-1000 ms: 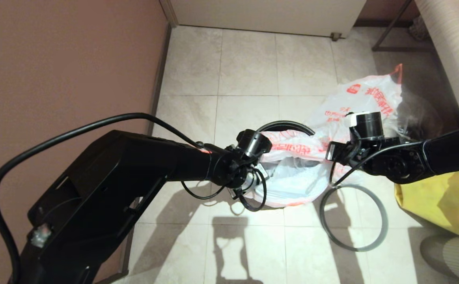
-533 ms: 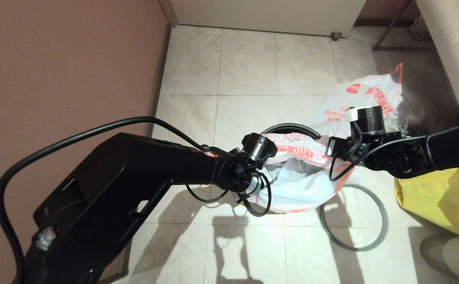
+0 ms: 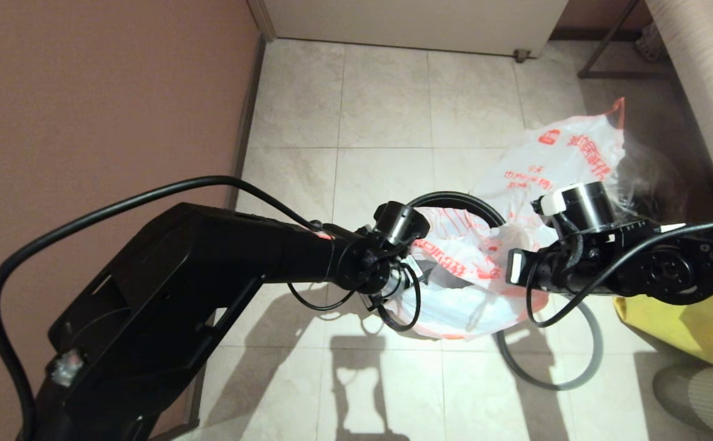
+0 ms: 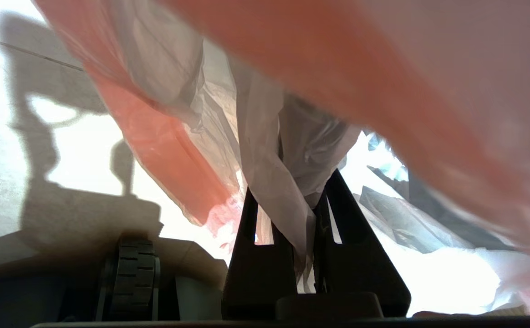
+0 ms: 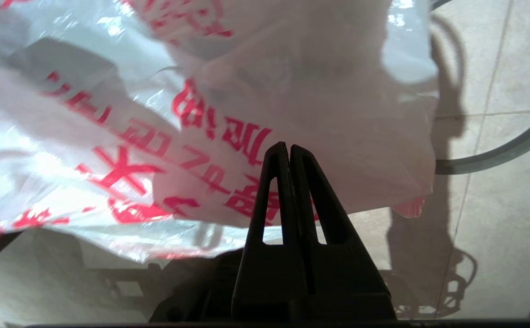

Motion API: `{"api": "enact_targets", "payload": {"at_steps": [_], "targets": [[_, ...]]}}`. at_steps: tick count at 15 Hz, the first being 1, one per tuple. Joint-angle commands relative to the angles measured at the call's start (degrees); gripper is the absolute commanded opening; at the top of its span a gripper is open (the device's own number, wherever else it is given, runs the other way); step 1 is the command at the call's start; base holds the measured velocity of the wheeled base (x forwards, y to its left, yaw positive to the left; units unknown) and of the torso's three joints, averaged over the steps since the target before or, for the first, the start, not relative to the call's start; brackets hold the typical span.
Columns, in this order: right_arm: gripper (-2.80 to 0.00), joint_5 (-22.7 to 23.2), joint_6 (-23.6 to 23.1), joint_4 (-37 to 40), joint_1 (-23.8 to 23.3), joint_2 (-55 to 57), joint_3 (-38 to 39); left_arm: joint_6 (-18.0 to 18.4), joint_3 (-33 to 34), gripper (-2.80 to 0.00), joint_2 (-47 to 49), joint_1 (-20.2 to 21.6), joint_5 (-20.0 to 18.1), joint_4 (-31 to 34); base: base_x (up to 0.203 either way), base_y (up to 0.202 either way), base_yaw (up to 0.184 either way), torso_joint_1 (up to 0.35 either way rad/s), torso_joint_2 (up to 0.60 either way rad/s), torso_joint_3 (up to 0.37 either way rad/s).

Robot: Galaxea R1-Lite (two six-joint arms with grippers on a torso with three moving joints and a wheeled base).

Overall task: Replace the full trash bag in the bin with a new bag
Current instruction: Put the new garbage bag on the trash can

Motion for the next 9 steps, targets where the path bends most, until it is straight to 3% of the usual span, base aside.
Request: {"api": "enact_targets", "payload": {"at_steps": [1, 4, 9], "targets": [[-2.8, 0.3, -0.1, -0.1, 0.8, -2.7, 1.2, -0.3, -0.1, -2.8, -0.2, -0.1, 0.1, 0.0, 0.0, 0.0, 0.0, 0.0, 0.0, 0.0], [-2.8, 5.5, -1.1, -0.1, 1.9, -4.8, 3.3, -0.3, -0.2, -2.8, -0.1, -0.1, 0.1, 0.0, 0.0, 0.0, 0.0, 0.0, 0.0, 0.0], [-2.8, 6.0, -2.7, -0.9, 4.9, -2.8, 6.4, -0.3, -0.2, -2.8, -0.1, 0.0, 0.1, 0.0, 0.0, 0.0, 0.0, 0.0, 0.0, 0.0]]}}
